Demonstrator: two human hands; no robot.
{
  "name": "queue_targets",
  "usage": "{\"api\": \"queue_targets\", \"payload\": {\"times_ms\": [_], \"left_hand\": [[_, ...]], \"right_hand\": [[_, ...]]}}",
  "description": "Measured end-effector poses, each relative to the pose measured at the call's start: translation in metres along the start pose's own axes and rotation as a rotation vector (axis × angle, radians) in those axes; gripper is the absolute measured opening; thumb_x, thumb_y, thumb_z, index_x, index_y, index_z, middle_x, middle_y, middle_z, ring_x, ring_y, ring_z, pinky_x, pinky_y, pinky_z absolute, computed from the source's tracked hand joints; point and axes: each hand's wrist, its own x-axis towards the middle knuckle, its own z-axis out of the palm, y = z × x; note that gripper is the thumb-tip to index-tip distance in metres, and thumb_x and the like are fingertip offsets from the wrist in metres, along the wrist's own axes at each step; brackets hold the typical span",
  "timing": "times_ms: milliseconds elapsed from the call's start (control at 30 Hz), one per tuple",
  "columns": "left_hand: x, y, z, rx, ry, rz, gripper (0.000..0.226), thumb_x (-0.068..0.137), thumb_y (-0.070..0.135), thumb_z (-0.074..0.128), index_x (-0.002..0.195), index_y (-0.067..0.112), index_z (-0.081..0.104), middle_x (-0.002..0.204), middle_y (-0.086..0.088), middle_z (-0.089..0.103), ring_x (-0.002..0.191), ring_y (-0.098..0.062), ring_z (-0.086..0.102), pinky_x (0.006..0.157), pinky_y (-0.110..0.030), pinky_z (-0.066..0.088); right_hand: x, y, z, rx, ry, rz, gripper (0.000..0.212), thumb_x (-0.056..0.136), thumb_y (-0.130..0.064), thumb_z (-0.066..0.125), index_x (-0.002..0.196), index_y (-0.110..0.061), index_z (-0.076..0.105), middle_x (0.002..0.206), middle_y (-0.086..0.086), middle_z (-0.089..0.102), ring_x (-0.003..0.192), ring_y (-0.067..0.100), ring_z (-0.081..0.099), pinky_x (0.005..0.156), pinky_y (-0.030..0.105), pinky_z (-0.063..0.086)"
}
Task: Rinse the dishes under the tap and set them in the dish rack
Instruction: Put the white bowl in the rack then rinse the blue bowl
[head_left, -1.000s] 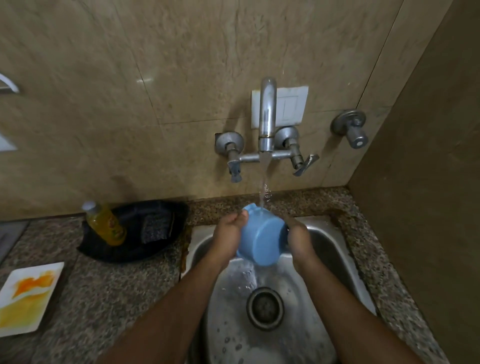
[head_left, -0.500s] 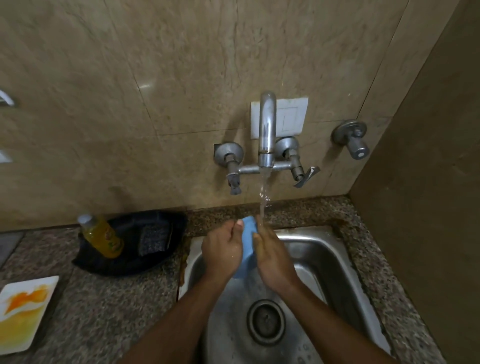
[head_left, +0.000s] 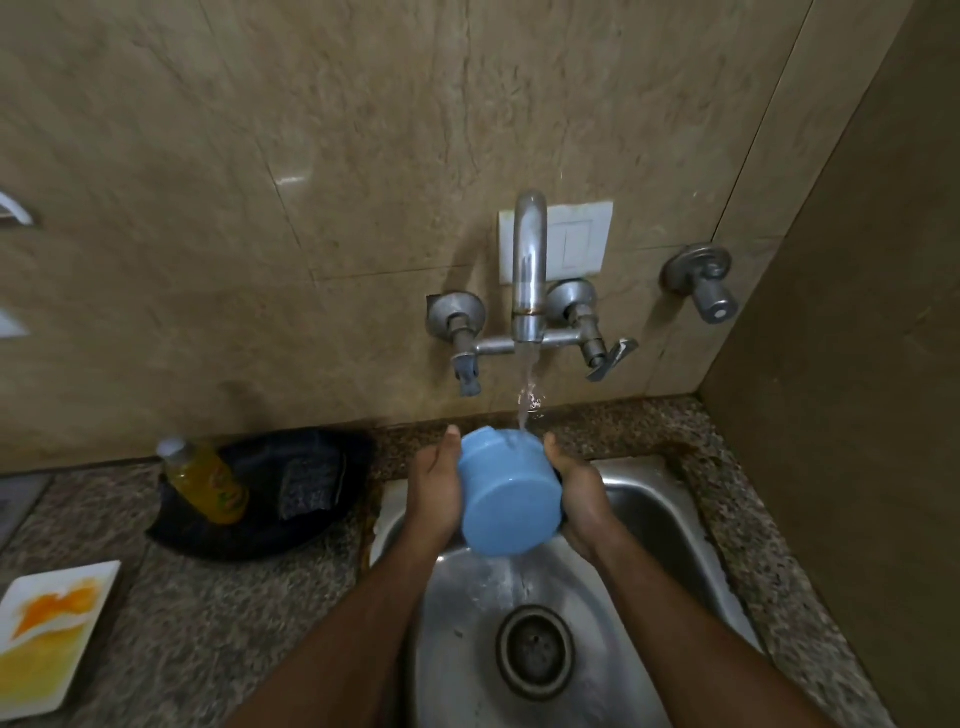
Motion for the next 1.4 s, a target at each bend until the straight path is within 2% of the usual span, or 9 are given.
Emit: {"api": "queue_targets", "payload": {"times_ms": [267,467,667,800,933,1067,1200,1300,1400], "left_hand": [[-0.008,0.024,0.017,0.921,-0.061,0.384,0.055,0.102,0.045,0.033,0.084,0.010,0.072,0.085,-0.011,0.072,0.082,-0.028,0.066,0.072,-0.034,0.047],[0.000,0.024,0.016,0.815,0.163,0.295,0.056,0.102,0.039,0.035,0.077,0.006,0.073,0.083,-0.015,0.073,0.081,-0.034,0.068,0.069,-0.033,0.046],[-0.015,0.007,0.020,0.824,0.228,0.229,0.057,0.102,0.037,0.035,0.073,0.004,0.071,0.078,-0.016,0.071,0.078,-0.035,0.067,0.070,-0.036,0.049],[-0.011,0.004,0.013,0.761,0.280,0.171,0.056,0.101,0.036,0.038,0.075,0.001,0.072,0.080,-0.020,0.071,0.079,-0.037,0.067,0.069,-0.036,0.048],[-0.019,0.000,0.013,0.771,0.277,0.234,0.053,0.102,0.031,0.040,0.073,-0.002,0.070,0.077,-0.021,0.070,0.075,-0.037,0.066,0.064,-0.032,0.039],[-0.014,0.000,0.009,0.668,0.321,0.235,0.051,0.101,0.027,0.044,0.072,-0.006,0.069,0.074,-0.024,0.069,0.067,-0.034,0.063,0.064,-0.033,0.040],[-0.019,-0.001,0.008,0.618,0.319,0.180,0.049,0.101,0.029,0.046,0.069,-0.002,0.067,0.071,-0.020,0.067,0.067,-0.032,0.060,0.064,-0.029,0.034],[-0.016,-0.002,0.005,0.460,0.312,0.110,0.047,0.100,0.027,0.047,0.056,0.012,0.056,0.058,-0.004,0.056,0.063,-0.026,0.056,0.062,-0.029,0.035],[-0.015,0.004,0.004,0.444,0.278,0.089,0.042,0.098,0.027,0.048,0.061,0.010,0.057,0.062,-0.005,0.056,0.060,-0.020,0.054,0.061,-0.029,0.038]], "right_hand": [[0.011,-0.005,0.005,-0.493,-0.052,-0.403,0.025,0.091,-0.032,0.051,0.074,-0.017,0.062,0.077,0.007,0.062,0.073,0.017,0.055,0.071,0.033,0.041],[-0.028,0.027,0.011,-1.169,-0.065,-0.938,0.055,0.102,-0.035,0.025,0.154,-0.018,0.027,0.160,-0.006,0.019,0.149,0.005,0.010,0.121,0.027,0.007],[-0.017,0.037,0.019,-0.796,0.134,-0.497,0.051,0.105,-0.042,0.027,0.153,-0.027,0.024,0.161,-0.008,0.023,0.146,0.003,0.018,0.122,0.033,0.018],[-0.024,0.052,0.014,-1.038,-0.058,-0.801,0.053,0.101,-0.031,0.025,0.151,-0.016,0.031,0.157,-0.007,0.025,0.146,0.001,0.015,0.121,0.026,0.012],[-0.011,0.050,0.005,-0.738,0.083,-0.509,0.056,0.097,-0.045,0.026,0.150,-0.027,0.037,0.154,-0.005,0.039,0.137,0.005,0.039,0.115,0.036,0.034],[-0.023,0.054,0.007,-0.841,0.041,-0.685,0.046,0.104,-0.036,0.029,0.151,-0.032,0.029,0.156,-0.017,0.023,0.142,-0.008,0.019,0.118,0.019,0.018],[-0.015,0.049,0.005,-0.519,0.063,-0.365,0.035,0.102,-0.044,0.034,0.135,-0.050,0.043,0.145,-0.001,0.051,0.123,0.008,0.053,0.107,0.041,0.044],[-0.018,0.048,0.007,-0.621,0.045,-0.427,0.052,0.099,-0.050,0.033,0.149,-0.038,0.034,0.152,-0.009,0.040,0.134,0.008,0.042,0.112,0.038,0.037],[-0.014,0.033,0.003,-0.271,0.033,-0.204,0.039,0.102,-0.046,0.038,0.130,-0.026,0.057,0.109,-0.003,0.072,0.096,0.009,0.067,0.081,0.027,0.055]]}}
